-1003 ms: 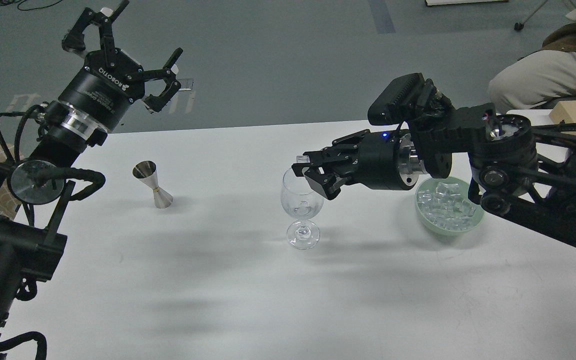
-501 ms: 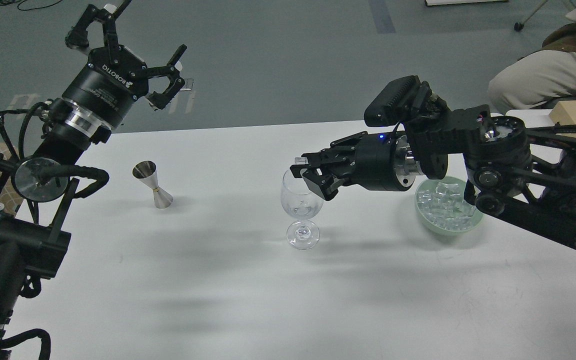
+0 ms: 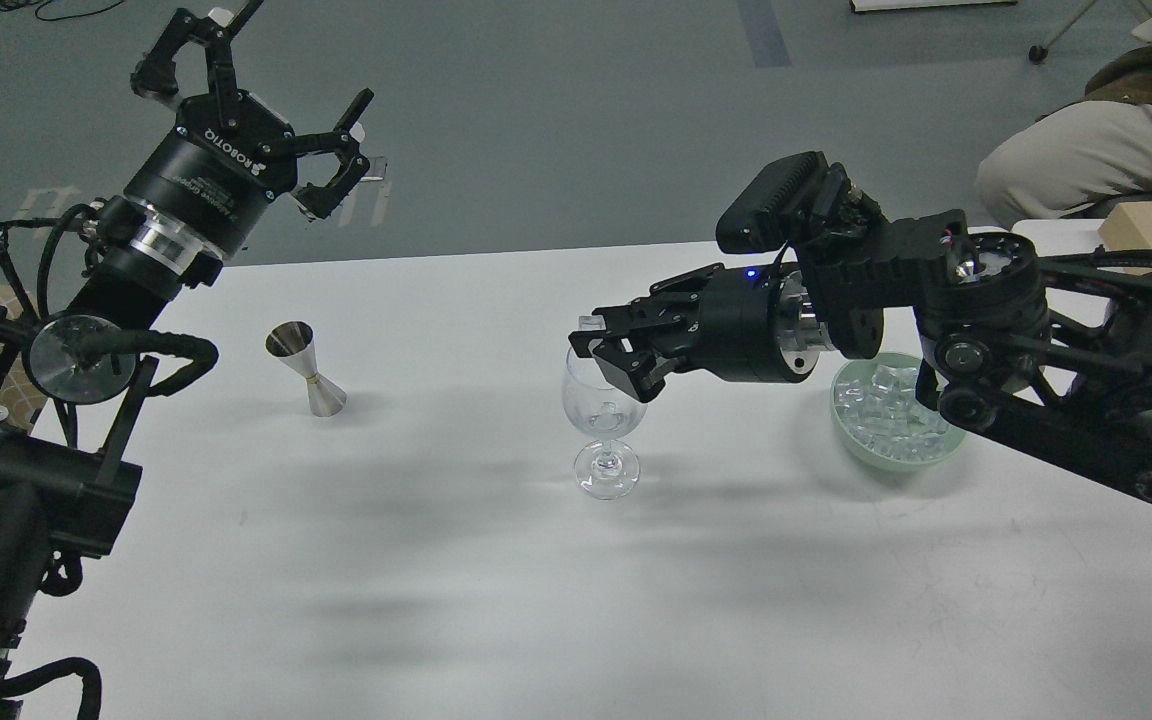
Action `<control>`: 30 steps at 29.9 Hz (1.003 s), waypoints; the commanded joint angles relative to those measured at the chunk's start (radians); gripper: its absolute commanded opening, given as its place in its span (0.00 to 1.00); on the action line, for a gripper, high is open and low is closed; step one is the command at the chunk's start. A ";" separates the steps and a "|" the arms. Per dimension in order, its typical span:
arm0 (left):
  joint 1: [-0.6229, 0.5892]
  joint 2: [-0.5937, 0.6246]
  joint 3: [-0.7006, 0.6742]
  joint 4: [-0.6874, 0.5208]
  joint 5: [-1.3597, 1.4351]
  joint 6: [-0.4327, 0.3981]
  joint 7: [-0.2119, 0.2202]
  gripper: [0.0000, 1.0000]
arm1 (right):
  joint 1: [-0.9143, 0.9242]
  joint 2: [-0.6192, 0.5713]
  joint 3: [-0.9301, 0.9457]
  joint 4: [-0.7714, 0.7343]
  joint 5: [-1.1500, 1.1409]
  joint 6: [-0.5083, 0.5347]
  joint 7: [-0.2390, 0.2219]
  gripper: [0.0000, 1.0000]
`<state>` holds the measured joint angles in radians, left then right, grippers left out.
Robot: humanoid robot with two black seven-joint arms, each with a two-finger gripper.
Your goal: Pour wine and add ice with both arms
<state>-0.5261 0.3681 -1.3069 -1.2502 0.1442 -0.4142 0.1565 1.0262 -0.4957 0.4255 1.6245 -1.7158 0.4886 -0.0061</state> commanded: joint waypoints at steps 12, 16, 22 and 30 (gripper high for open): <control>0.000 0.000 0.000 0.000 0.000 0.000 0.000 0.98 | 0.005 0.003 0.019 0.000 0.001 0.000 0.000 0.81; 0.000 -0.006 0.000 0.000 0.000 0.000 0.000 0.98 | -0.001 0.013 0.093 -0.003 0.015 0.000 0.002 0.96; -0.005 -0.012 0.000 0.000 0.000 0.000 0.000 0.98 | -0.009 0.013 0.185 -0.011 0.093 0.000 0.005 0.98; -0.008 -0.006 0.003 0.000 0.002 -0.002 0.002 0.98 | -0.176 0.077 0.535 -0.077 0.291 0.000 0.012 0.98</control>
<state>-0.5329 0.3605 -1.3054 -1.2502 0.1442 -0.4143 0.1561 0.8998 -0.4585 0.8496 1.5828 -1.4925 0.4886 0.0055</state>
